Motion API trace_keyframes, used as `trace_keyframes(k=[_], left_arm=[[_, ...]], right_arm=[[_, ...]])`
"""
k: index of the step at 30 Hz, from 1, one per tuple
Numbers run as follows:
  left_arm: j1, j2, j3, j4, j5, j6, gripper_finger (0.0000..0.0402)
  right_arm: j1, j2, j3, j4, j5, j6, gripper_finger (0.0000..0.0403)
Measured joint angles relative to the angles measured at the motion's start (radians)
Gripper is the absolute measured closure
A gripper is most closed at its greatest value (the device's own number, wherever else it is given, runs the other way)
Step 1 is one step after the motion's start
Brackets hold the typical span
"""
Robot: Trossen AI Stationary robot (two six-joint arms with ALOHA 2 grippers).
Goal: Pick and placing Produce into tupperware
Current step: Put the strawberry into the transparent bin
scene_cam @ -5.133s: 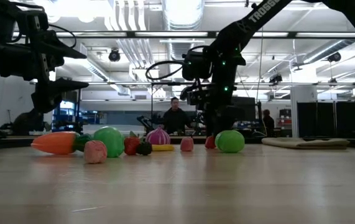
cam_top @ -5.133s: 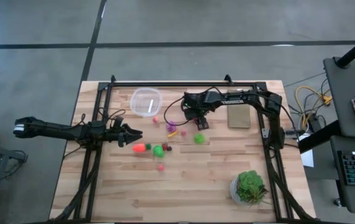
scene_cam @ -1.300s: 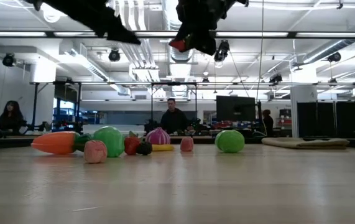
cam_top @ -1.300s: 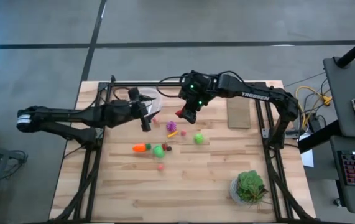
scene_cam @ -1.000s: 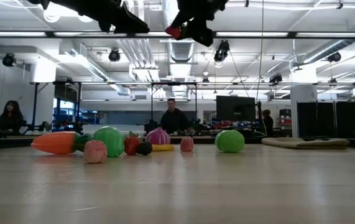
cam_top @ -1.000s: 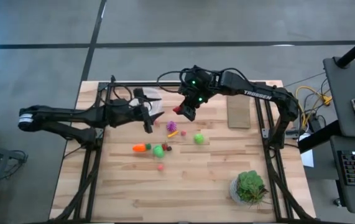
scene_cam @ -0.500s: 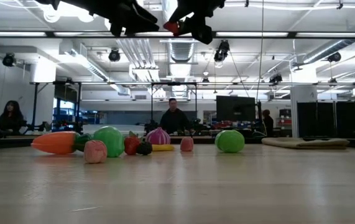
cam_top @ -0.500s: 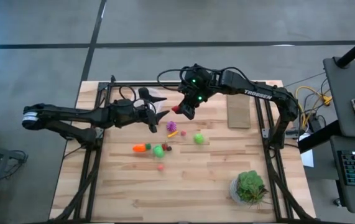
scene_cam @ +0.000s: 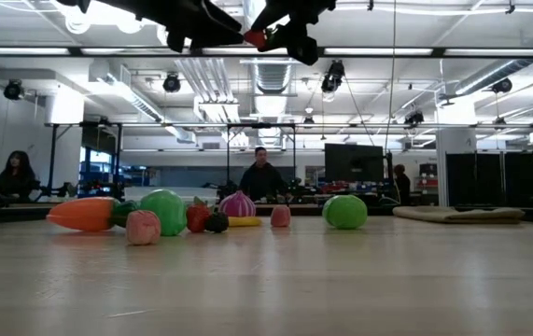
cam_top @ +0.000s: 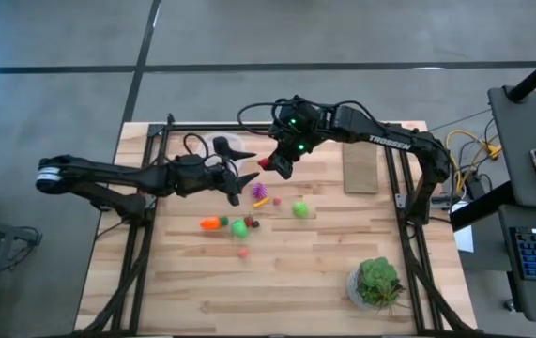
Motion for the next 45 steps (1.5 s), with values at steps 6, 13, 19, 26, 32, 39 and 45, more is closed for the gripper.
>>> trace_keyframes(k=[6, 13, 19, 26, 32, 39, 45], left_arm=[[-0.001, 0.065, 0.001, 0.085, -0.002, -0.001, 0.0152], [-0.001, 0.122, 0.029, 0.083, -0.028, 0.001, 0.0153], [-0.001, 0.132, 0.05, 0.083, -0.029, 0.001, 0.0156], [-0.001, 0.119, 0.051, 0.077, -0.049, 0.001, 0.0206], [-0.001, 0.133, 0.05, 0.074, -0.053, 0.001, 0.0258], [-0.001, 0.132, 0.05, 0.078, -0.059, 0.001, 0.0272], [-0.001, 0.131, 0.05, 0.073, -0.087, 0.001, 0.0273]], right_arm=[[0.0, 0.0, 0.0, 0.01, 0.0, 0.0, 0.0261], [0.0, 0.0, 0.0, 0.015, 0.0, 0.0, 0.0261], [0.002, 0.0, 0.0, 0.014, 0.0, -0.001, 0.0261], [0.002, 0.0, -0.006, 0.015, -0.001, -0.007, 0.0252], [0.002, 0.0, -0.008, 0.013, 0.0, -0.008, 0.0257], [0.002, 0.0, -0.009, 0.015, 0.0, -0.008, 0.0249], [0.002, 0.0, -0.006, 0.015, 0.008, 0.0, 0.0233]])
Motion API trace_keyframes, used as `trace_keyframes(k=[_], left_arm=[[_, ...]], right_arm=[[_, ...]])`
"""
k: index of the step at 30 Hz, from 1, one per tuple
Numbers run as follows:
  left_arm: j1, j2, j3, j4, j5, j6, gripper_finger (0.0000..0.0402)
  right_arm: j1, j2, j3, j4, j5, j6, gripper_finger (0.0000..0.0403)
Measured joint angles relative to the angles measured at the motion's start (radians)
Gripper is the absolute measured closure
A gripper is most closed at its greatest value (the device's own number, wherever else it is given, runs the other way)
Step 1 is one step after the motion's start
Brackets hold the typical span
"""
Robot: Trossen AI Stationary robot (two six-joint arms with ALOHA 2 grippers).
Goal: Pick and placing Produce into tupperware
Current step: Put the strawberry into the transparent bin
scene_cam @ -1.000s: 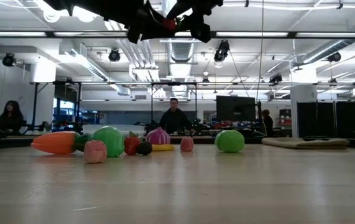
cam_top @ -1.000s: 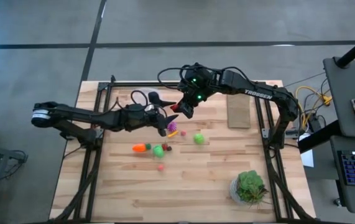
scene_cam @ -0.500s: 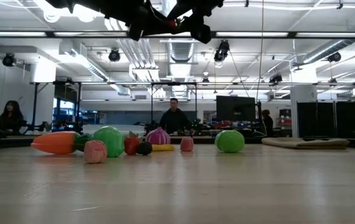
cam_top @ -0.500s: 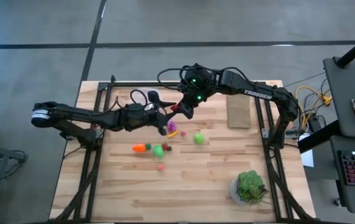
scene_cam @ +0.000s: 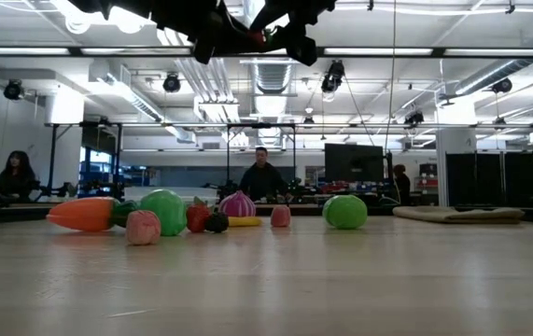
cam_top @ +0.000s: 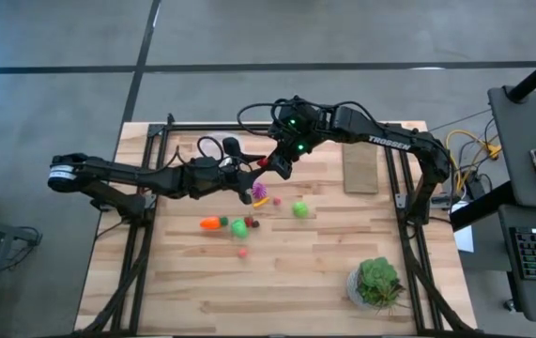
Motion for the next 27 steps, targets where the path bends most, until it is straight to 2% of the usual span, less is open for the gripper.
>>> trace_keyframes(k=[10, 13, 17, 20, 27], left_arm=[[0.0, 0.0, -0.001, 0.0, -0.038, 0.0, 0.0274], [0.0, -0.004, -0.001, -0.015, -0.095, 0.0, 0.0274], [0.0, -0.026, -0.001, -0.155, -0.2, -0.026, 0.0274], [0.005, -0.061, -0.004, -0.314, -0.25, -0.189, 0.0274], [0.089, -0.187, -0.004, -0.748, -0.257, -0.782, 0.0274]], right_arm=[[0.0, -0.001, 0.004, -0.041, 0.0, 0.018, 0.0165], [-0.001, -0.001, 0.015, -0.095, 0.001, 0.002, 0.0142], [-0.002, -0.006, 0.025, -0.174, 0.017, -0.023, 0.0116], [-0.002, -0.015, 0.025, -0.215, 0.036, -0.027, 0.0102], [-0.022, -0.043, 0.024, -0.285, 0.09, -0.026, 0.009]])
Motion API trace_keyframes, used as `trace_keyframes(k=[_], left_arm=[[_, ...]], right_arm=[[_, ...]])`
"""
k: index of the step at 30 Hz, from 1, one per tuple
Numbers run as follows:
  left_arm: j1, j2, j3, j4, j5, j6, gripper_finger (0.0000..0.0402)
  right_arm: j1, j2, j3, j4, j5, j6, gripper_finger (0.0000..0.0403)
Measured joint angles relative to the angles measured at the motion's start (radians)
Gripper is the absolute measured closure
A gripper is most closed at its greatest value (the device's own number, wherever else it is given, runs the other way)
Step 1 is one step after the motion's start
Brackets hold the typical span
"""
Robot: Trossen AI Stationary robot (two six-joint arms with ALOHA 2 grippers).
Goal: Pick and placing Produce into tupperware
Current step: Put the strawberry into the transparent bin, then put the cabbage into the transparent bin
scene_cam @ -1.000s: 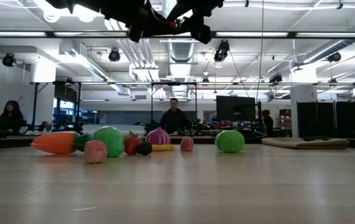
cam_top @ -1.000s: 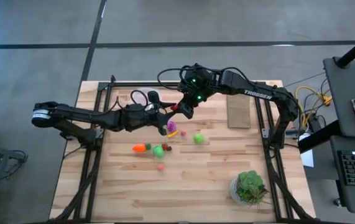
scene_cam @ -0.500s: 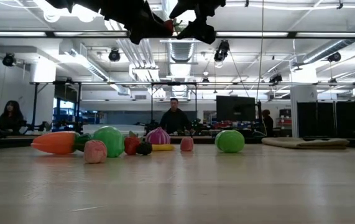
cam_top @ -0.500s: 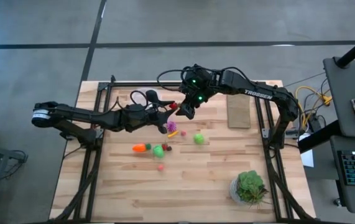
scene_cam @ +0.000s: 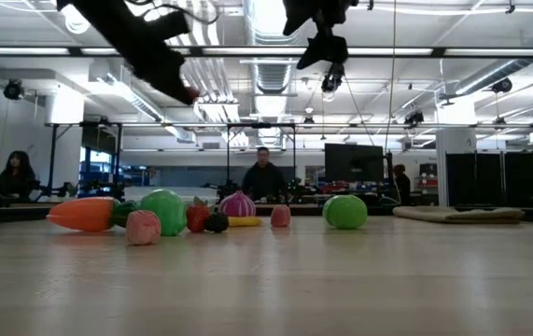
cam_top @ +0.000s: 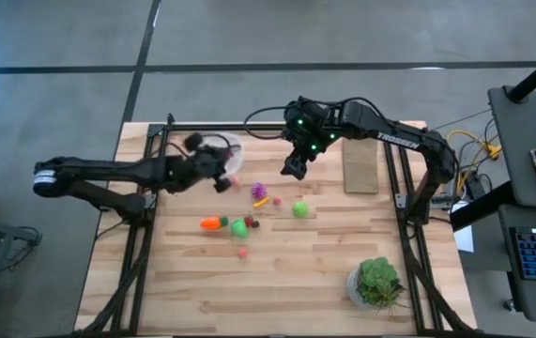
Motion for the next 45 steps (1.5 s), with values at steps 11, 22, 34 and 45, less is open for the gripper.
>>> trace_keyframes(k=[11, 22, 34, 45], left_arm=[[0.284, -0.024, 0.002, -0.209, 0.462, -0.177, 0.0274], [0.569, 0.218, 0.083, -0.324, 0.631, -0.169, 0.0274], [0.617, 0.496, 0.288, -0.435, 0.732, -0.125, 0.0258], [0.59, 0.581, 0.328, -0.452, 0.774, -0.109, 0.0208]], right_arm=[[-0.06, -0.008, -0.001, -0.026, 0.044, -0.002, 0.0092], [-0.057, -0.008, -0.002, -0.039, 0.07, 0.003, 0.0098], [-0.057, -0.008, -0.002, -0.033, 0.093, 0.01, 0.0099], [-0.057, -0.008, -0.002, -0.029, 0.095, 0.001, 0.0103]])
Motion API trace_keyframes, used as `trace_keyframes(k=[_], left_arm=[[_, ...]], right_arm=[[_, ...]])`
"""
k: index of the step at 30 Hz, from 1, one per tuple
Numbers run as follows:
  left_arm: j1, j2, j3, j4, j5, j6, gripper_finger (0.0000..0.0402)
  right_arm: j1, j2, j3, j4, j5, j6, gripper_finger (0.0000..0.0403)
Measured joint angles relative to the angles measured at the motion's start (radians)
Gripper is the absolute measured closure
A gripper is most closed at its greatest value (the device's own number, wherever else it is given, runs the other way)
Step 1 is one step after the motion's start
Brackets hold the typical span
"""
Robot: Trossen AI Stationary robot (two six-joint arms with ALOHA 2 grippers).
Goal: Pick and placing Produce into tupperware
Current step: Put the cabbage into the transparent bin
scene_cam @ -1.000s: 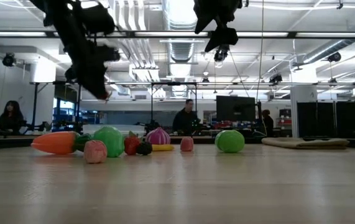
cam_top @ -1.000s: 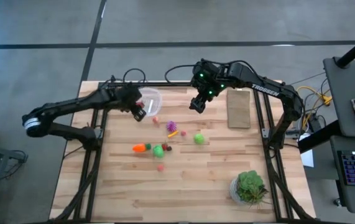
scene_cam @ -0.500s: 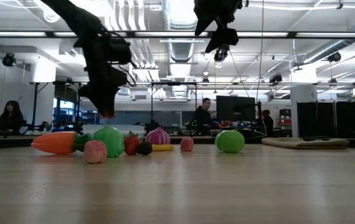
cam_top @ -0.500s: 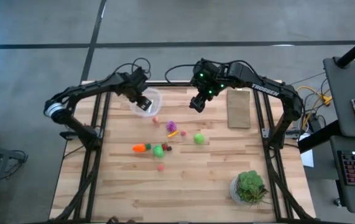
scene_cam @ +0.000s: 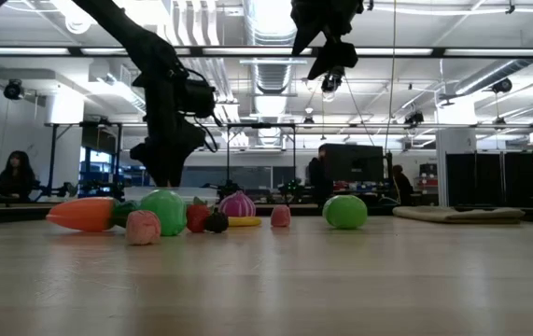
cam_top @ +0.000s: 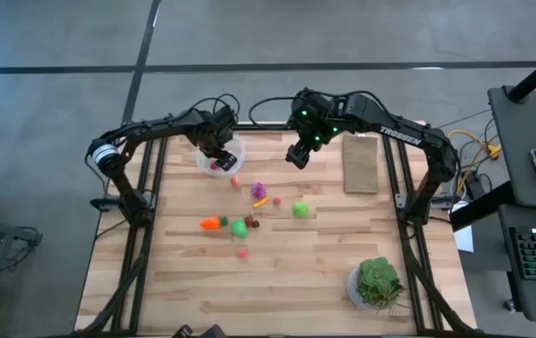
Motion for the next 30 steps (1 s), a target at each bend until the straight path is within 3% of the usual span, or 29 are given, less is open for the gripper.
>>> trace_keyframes(k=[8, 11, 14, 19, 24, 30], left_arm=[[-0.008, -0.086, 0.005, 0.014, -0.012, 0.033, 0.0207], [-0.029, -0.191, -0.008, 0.055, -0.005, 0.093, 0.0207], [-0.066, -0.322, -0.023, 0.102, 0.031, 0.147, 0.021], [-0.128, -0.526, -0.029, 0.175, 0.099, 0.13, 0.0221], [-0.159, -0.655, -0.03, 0.203, 0.128, 0.056, 0.0224], [-0.158, -0.71, -0.03, 0.2, 0.124, 0.041, 0.0224]], right_arm=[[0.001, 0.0, 0.0, -0.019, 0.027, -0.037, 0.0105], [0.018, 0.0, -0.003, -0.103, 0.035, -0.101, 0.0106], [0.056, 0.0, -0.03, -0.187, 0.111, -0.161, 0.0106], [0.125, 0.0, -0.132, -0.25, 0.19, -0.22, 0.0106], [0.177, 0.0, -0.31, -0.141, 0.208, -0.214, 0.0106], [0.22, 0.002, -0.462, 0.035, 0.264, -0.214, 0.0106]])
